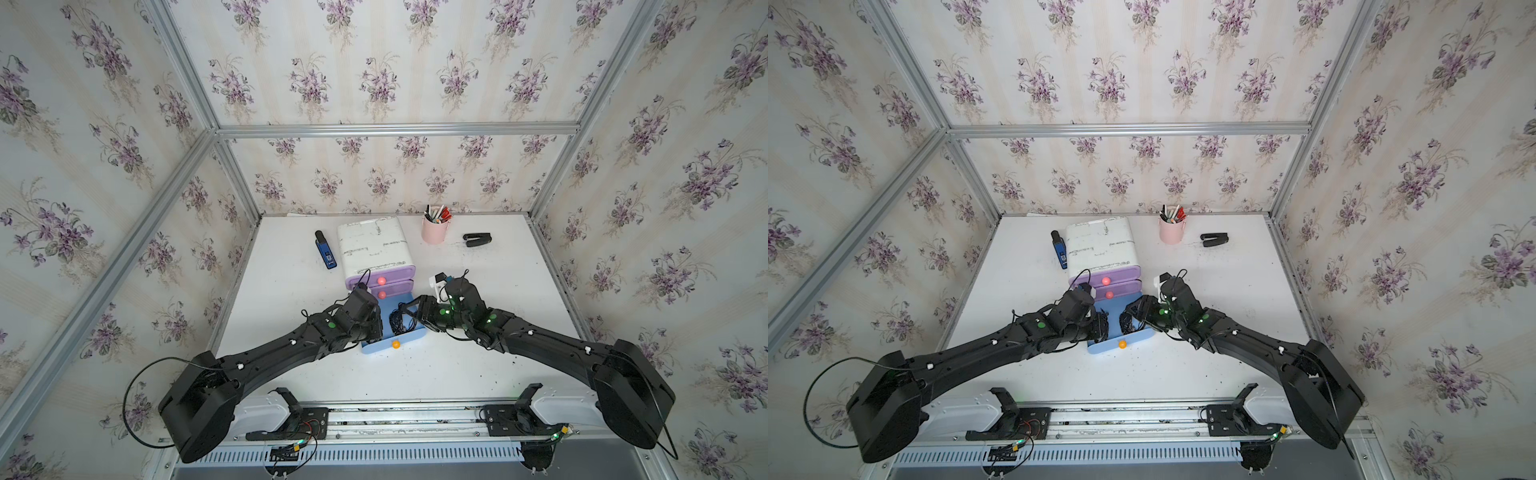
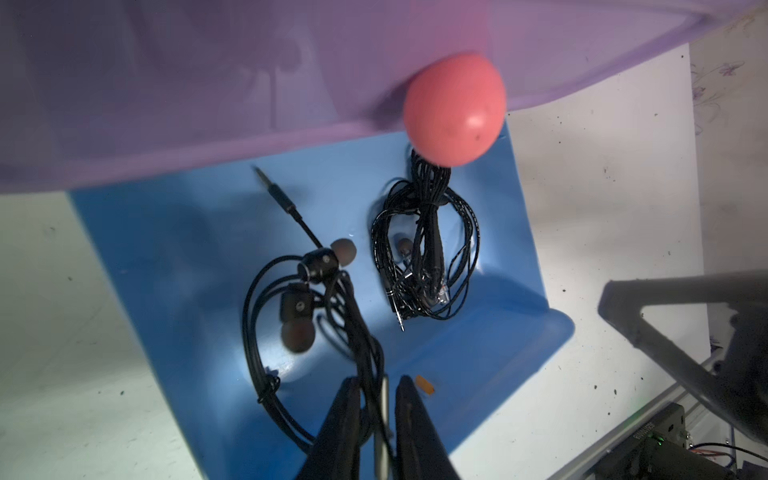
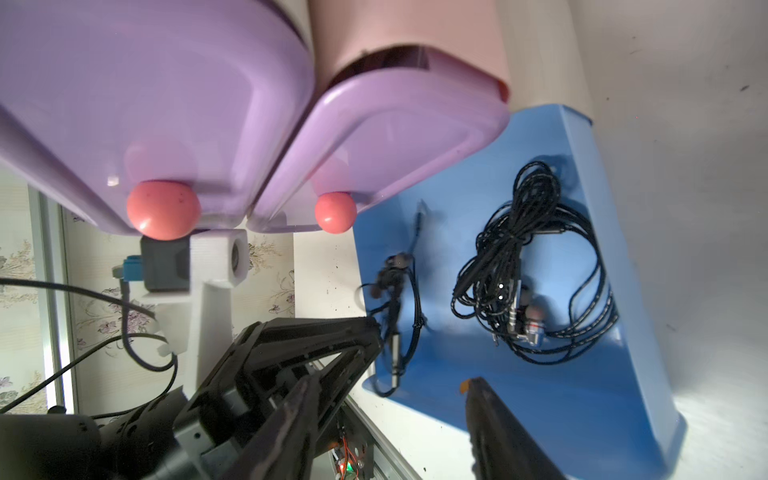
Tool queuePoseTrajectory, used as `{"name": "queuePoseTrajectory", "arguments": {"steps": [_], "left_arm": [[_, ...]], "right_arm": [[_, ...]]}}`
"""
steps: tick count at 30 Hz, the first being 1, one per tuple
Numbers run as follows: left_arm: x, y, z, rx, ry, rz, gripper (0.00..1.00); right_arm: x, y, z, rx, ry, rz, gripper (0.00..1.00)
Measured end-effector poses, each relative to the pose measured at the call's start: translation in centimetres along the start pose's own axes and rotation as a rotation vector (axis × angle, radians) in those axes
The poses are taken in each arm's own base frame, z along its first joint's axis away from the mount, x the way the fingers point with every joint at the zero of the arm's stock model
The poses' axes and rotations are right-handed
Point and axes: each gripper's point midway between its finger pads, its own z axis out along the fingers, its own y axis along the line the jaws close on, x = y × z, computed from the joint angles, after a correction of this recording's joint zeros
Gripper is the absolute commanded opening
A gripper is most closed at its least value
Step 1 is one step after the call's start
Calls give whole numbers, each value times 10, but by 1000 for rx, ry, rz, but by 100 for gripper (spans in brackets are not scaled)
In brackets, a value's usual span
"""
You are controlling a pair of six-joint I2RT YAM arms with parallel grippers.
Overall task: Place the wired earphones into the drawer by color
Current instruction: Place the wired earphones in the drawer, then close the drawer in the storage box.
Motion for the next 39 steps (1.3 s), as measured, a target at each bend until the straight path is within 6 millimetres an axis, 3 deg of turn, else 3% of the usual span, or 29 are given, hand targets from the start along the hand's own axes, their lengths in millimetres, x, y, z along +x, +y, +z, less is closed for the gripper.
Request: {"name": "queuePoseTrajectory", "arguments": {"steps": [7,11,14,17,22,25,27,29,30,32,34,39], "left_arm": [[0,2,6,-23,6,1,30],[-6,-4,-2,-3,-15,0,33],[-19,-18,-19,41,-54,-1,39],[-32,-33,-46,93,-99,5,54],[-47,-52,-104,173,-172,21,60],[-53,-57,-131,203,-202,35,60],[-60,-64,-146,217,-220,52,53],[-72,-72,-161,219,-251,71,39],[-78,-76,-166,218,-269,81,33],[-102,-85,-181,205,-322,113,24],[-134,-88,-191,195,-373,111,9],[-210,-81,-191,162,-418,86,2]], "right_arm": [[2,-2,-1,4,3,1,60],[2,-1,-4,-2,0,-1,60],[2,3,-9,-17,-8,-7,60],[2,11,-19,-49,-26,-20,58],[2,23,-49,-125,-105,-49,52],[7,18,-62,-162,-151,-45,42],[17,9,-63,-173,-154,-38,28],[33,-1,-60,-185,-151,-23,6],[42,-5,-57,-191,-145,-18,0],[65,-16,-48,-195,-128,-8,0],[85,-25,-39,-180,-122,-4,0],[98,-18,-29,-200,-221,0,0]]}}
